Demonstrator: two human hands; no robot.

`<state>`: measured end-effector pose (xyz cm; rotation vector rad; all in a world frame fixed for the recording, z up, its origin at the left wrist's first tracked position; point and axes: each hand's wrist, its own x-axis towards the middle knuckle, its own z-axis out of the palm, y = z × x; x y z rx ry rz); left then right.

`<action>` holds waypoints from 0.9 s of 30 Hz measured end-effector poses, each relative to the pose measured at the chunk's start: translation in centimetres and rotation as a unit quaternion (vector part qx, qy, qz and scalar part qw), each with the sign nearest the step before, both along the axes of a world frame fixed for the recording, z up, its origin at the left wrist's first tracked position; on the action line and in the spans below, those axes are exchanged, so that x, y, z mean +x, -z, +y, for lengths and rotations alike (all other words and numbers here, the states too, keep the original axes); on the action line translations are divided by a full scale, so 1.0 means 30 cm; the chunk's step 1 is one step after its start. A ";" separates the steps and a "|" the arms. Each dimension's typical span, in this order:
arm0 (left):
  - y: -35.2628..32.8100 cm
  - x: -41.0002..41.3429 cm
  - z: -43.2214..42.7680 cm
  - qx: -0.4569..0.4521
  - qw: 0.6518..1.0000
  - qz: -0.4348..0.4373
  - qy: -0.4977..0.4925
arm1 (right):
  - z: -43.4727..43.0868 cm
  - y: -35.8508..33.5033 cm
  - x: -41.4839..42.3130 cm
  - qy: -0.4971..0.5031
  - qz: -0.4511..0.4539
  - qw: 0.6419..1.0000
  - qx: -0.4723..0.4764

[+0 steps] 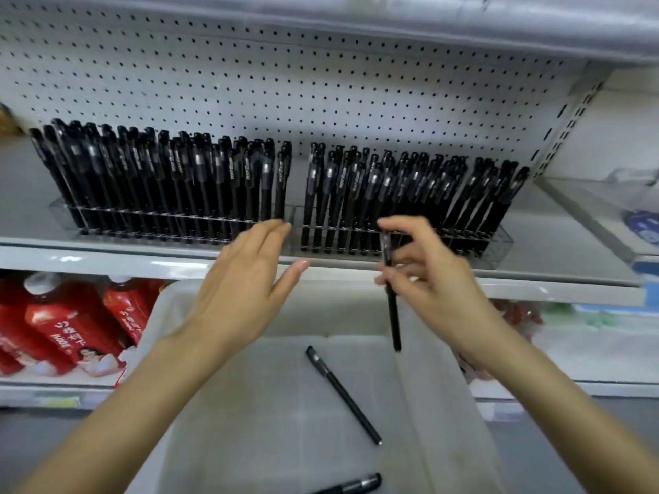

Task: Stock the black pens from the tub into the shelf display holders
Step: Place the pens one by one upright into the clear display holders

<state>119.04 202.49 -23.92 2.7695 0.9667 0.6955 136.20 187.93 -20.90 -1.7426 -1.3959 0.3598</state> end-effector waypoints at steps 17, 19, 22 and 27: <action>0.035 0.051 0.045 0.062 0.993 0.096 -0.005 | -0.006 -0.124 0.273 0.191 -0.022 0.944 0.267; 0.035 0.048 0.046 0.070 0.992 0.106 -0.003 | 0.009 -0.111 0.279 0.189 -0.044 0.947 0.256; 0.030 0.048 0.048 0.067 0.992 0.110 0.000 | 0.030 -0.091 0.298 0.181 -0.053 0.959 0.209; 0.038 0.053 0.047 0.073 0.991 0.114 -0.004 | 0.046 -0.067 0.307 0.188 -0.091 0.967 0.147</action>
